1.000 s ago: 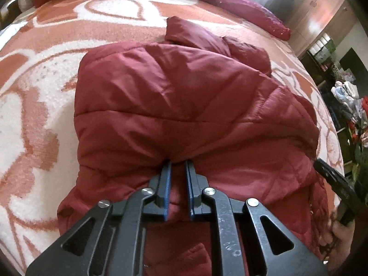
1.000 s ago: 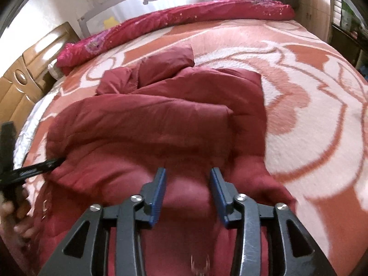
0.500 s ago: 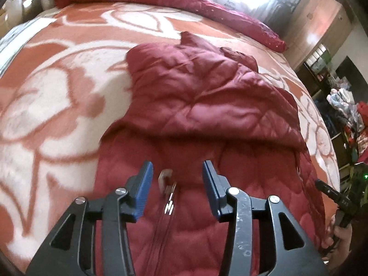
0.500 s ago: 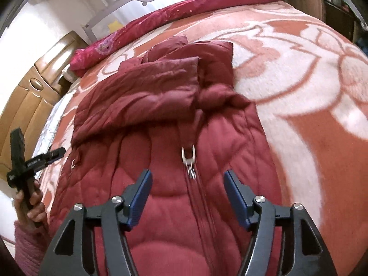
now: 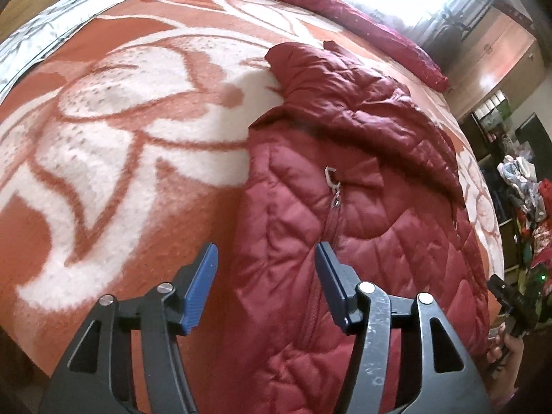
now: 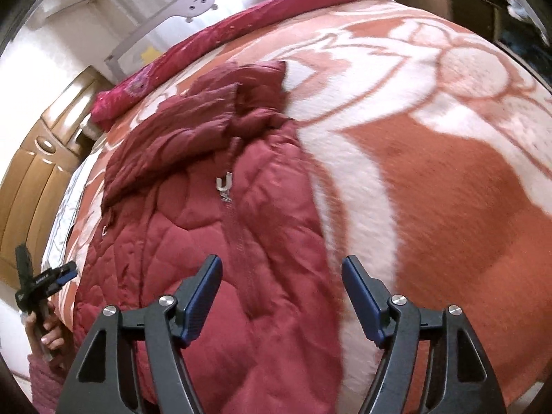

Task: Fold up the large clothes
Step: 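Open both tools and release the coat, then move both tools to the side edge of the narrowed coat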

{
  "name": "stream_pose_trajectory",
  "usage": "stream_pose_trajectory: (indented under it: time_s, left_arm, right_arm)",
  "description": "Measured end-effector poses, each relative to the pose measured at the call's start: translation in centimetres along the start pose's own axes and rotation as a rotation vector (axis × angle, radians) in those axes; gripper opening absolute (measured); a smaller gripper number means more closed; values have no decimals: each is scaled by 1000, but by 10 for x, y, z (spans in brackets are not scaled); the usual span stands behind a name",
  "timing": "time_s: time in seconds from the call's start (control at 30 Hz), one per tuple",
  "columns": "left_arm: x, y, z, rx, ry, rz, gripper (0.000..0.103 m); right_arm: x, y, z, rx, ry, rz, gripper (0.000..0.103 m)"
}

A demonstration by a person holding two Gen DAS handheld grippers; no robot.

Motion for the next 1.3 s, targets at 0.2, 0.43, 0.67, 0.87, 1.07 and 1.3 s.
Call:
stream_pose_trajectory:
  time_s: [0.2,0.43,0.67,0.87,1.07,1.3]
  left_arm:
    - [4,15,9,-1,8,48,57]
    - [2,32,15,1,13,85,64]
    - [-1,51,23,1,48,118,67]
    - [2,70,20,23,92,170,67]
    - [1,91,12,84,105,207,72]
    - [5,104,8,115,138,242,77]
  right_arm:
    - [-2,16,-18,37,-14,41,74]
    - [5,34,-13,22,-88,89,74]
    - [14,57,-8,-17,-120,165,73]
    - [8,68,-9,-38,-156,178,62]
    - [9,72,-12,-18,-226,195,54]
    - [19,72,-13,-9,-286,221,58]
Point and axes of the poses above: each gripper's, at about its wrist camera, not at the fingertips, and x roughly the way its jaws point, z to its left, y to its underside, the point moved 3 cm from there along x, roughly the way its jaws point, and after that the axes turned 8 degrees about -x, right-handed, at the moved point
